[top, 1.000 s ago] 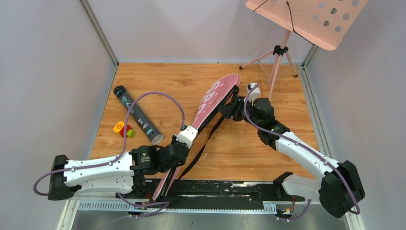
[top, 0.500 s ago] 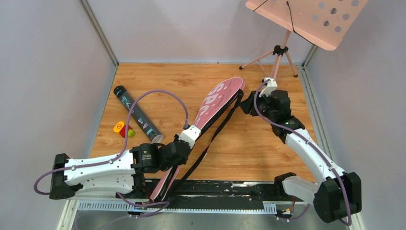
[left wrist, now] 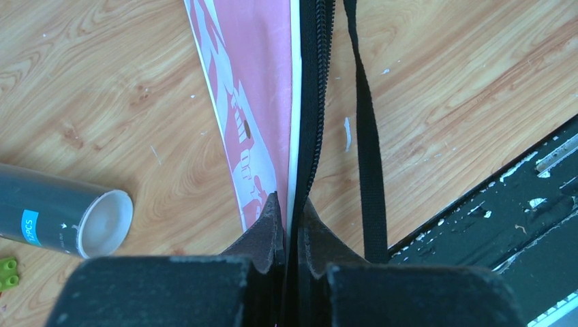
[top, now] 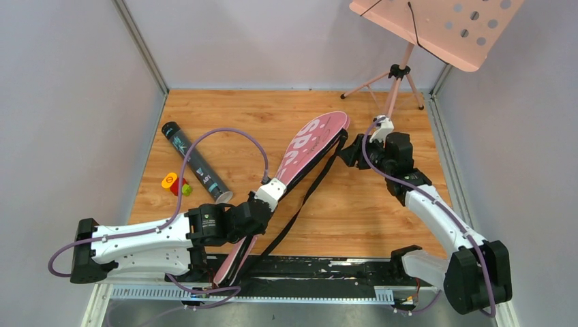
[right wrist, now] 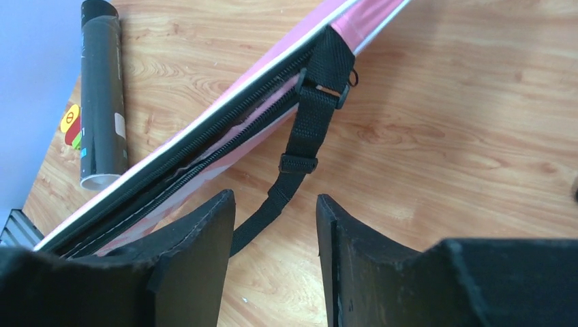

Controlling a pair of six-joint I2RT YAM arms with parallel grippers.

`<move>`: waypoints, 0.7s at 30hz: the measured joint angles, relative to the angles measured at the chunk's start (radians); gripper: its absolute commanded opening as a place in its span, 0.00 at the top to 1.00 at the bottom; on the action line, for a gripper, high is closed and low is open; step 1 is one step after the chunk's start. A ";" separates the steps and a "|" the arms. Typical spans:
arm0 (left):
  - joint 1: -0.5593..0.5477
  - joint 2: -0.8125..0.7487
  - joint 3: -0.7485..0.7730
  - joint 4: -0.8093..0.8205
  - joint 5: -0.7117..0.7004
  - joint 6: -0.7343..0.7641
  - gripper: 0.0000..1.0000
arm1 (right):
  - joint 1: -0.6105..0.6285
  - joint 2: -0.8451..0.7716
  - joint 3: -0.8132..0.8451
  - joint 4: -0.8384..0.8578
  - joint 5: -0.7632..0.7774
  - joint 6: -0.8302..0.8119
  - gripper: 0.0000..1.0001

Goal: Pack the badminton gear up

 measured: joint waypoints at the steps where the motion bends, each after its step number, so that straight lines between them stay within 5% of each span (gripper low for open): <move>1: 0.000 0.000 0.000 0.000 0.001 0.000 1.00 | 0.000 0.011 -0.010 0.012 -0.003 0.008 0.53; 7: 0.000 -0.020 0.000 -0.002 0.008 -0.004 1.00 | -0.003 0.095 -0.063 0.103 -0.053 0.058 0.45; 11: 0.000 -0.036 0.000 -0.002 0.013 -0.008 1.00 | -0.003 0.151 -0.121 0.222 -0.122 0.112 0.48; 17: 0.000 -0.043 0.000 -0.003 0.019 -0.012 1.00 | -0.003 0.237 -0.170 0.383 -0.233 0.201 0.86; 21: 0.000 -0.047 0.000 -0.007 0.013 -0.015 1.00 | -0.003 0.236 -0.176 0.462 -0.303 0.255 1.00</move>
